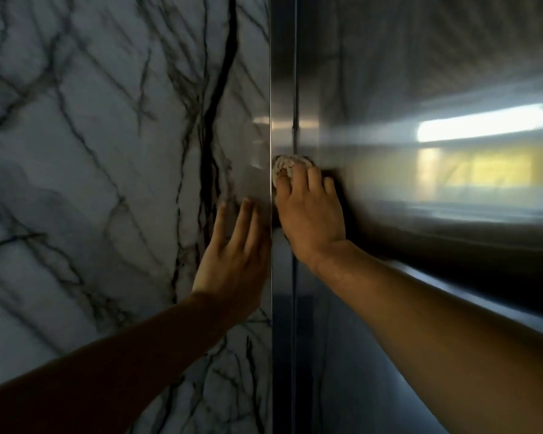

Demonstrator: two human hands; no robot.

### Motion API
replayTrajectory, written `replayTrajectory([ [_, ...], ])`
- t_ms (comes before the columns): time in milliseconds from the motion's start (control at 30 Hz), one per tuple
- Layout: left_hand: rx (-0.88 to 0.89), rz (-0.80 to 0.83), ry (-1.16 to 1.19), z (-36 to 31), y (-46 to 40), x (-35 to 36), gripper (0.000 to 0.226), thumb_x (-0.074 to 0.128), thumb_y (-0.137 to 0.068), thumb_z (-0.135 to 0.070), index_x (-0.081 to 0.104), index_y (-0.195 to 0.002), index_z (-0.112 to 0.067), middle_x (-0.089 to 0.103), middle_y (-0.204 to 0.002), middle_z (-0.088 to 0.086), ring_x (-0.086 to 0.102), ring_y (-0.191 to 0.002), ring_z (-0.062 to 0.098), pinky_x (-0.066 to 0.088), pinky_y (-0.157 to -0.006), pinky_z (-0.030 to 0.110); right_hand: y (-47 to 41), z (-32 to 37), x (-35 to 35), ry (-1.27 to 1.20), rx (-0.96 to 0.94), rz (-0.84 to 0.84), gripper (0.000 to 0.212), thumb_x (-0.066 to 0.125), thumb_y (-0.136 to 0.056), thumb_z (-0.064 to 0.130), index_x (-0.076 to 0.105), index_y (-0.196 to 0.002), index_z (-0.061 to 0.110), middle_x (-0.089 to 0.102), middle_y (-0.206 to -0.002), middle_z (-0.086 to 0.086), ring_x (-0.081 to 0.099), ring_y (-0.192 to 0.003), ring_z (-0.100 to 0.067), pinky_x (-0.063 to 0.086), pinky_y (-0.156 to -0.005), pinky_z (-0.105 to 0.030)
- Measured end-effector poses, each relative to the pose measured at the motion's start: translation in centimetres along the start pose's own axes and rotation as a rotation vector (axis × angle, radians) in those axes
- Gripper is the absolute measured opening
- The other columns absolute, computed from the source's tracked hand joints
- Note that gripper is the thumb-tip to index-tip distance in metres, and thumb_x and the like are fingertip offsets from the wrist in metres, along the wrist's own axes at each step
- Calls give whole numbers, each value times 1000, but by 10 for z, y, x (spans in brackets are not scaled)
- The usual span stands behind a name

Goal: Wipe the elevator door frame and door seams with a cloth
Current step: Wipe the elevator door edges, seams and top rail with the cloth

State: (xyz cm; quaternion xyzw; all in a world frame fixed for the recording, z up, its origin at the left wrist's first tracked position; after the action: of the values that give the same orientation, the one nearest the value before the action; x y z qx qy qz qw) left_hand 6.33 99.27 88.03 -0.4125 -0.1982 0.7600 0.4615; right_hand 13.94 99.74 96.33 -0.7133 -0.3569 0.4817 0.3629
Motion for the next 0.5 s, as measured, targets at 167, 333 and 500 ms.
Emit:
replayTrajectory([
  [167,12,20,37,-32,27,24,88,44,-91,-47,9,-156,3,0,-163,28,-4,-151,45,-1,-114,72,43,15,24,33,-2,1,44,32,-88,14,57,-124,9,57,-124,-15,54,-111,-32,46,-86,-41],
  [333,9,-19,83,-47,48,36,76,35,-93,-40,19,-154,2,8,-163,27,2,-152,43,-1,-116,71,75,24,37,68,-10,-76,39,36,-91,13,57,-123,11,58,-117,-14,55,-102,-30,46,-81,-39],
  [500,35,-14,164,-70,75,51,72,30,-88,-34,30,-151,2,22,-159,28,8,-151,47,3,-117,69,130,41,64,60,-42,-133,38,36,-93,13,56,-125,11,57,-114,-13,54,-98,-29,45,-80,-39],
])
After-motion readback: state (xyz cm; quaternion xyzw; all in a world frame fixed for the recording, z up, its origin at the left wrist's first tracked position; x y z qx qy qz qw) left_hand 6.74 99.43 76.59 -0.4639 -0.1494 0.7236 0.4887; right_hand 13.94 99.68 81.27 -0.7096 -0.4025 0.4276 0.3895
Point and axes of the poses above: each hand's wrist, its own y-axis away from the middle knuckle, its own x-axis out of the palm, z = x × y, the point moved 9 cm from there along -y, towards the middle knuckle
